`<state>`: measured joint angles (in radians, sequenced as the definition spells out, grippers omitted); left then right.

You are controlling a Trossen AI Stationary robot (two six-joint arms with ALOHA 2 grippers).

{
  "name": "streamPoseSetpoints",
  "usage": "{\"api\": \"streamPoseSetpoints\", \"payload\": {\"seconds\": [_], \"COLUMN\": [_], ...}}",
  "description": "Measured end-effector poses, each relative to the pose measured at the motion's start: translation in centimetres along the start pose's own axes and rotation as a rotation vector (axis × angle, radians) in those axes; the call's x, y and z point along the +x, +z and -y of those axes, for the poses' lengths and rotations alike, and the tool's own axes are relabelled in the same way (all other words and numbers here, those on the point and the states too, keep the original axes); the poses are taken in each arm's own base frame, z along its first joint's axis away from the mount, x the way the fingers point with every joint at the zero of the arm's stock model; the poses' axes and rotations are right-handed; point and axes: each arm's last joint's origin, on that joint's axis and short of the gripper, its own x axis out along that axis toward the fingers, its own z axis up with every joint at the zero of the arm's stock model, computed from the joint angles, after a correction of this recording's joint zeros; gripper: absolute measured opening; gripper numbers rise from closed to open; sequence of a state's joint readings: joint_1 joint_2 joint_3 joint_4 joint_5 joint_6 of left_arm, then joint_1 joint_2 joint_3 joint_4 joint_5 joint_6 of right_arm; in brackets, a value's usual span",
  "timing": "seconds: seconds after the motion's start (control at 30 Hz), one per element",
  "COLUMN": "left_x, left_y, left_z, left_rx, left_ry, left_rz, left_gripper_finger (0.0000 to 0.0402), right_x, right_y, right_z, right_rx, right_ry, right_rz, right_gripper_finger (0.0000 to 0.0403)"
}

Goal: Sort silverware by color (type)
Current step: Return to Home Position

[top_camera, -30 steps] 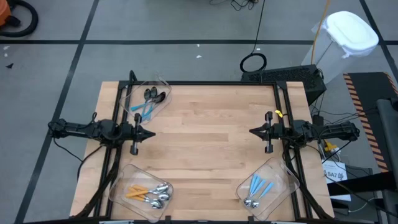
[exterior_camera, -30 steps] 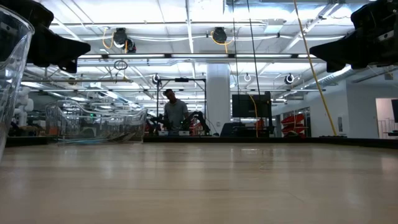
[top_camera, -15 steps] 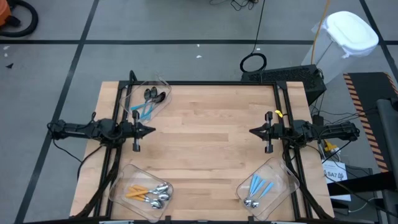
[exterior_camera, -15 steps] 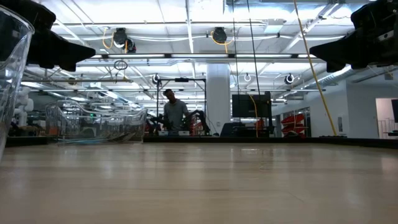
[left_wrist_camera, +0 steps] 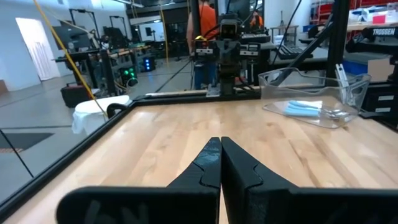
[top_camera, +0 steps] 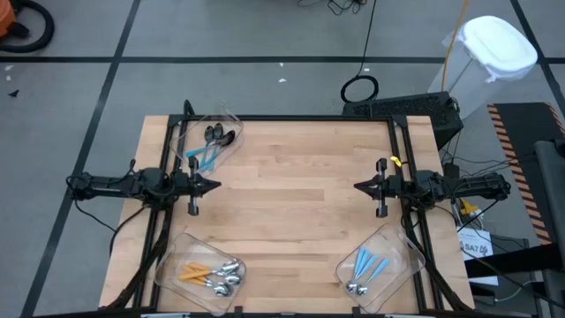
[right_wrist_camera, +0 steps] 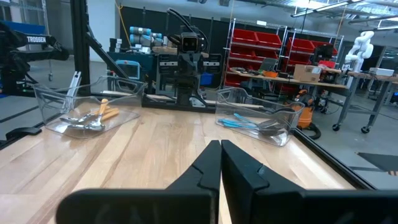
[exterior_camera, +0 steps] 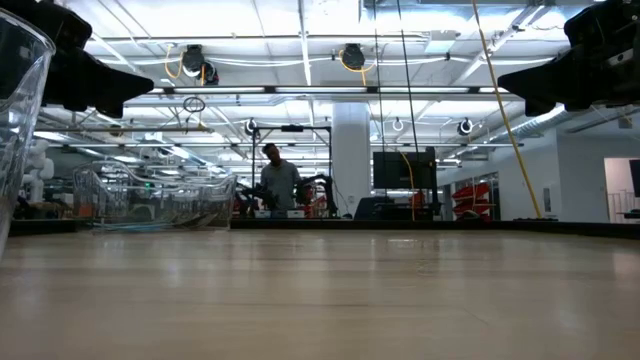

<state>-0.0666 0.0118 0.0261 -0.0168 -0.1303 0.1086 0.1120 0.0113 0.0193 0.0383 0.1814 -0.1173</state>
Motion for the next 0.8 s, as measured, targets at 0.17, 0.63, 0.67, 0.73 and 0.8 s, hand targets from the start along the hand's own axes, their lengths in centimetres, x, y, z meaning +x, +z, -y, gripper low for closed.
{"api": "streamPoseSetpoints", "payload": {"seconds": [0.17, 0.63, 0.67, 0.73, 0.8], "left_x": [0.00, 0.01, 0.01, 0.01, 0.00], "left_y": [0.02, 0.11, 0.11, 0.11, 0.12], "left_z": [0.00, -0.01, -0.01, -0.01, -0.01], "left_rx": [-0.007, -0.011, -0.011, -0.011, -0.011], "left_ry": [0.000, 0.001, 0.001, 0.002, 0.002], "left_rz": [0.002, 0.014, 0.014, 0.015, 0.015], "left_gripper_finger": [0.0001, 0.0001, 0.0001, 0.0001, 0.0001], "right_x": [0.00, 0.00, 0.00, 0.00, 0.00], "right_y": [0.00, 0.00, 0.01, 0.01, 0.01], "right_z": [0.00, 0.00, 0.00, 0.00, 0.00], "right_rx": [0.000, 0.000, 0.001, 0.001, 0.000], "right_ry": [0.000, 0.000, 0.000, 0.000, 0.000], "right_rz": [0.000, 0.000, 0.001, 0.001, 0.001], "right_gripper_finger": [0.0009, 0.0009, 0.0009, 0.0009, 0.0009]}}
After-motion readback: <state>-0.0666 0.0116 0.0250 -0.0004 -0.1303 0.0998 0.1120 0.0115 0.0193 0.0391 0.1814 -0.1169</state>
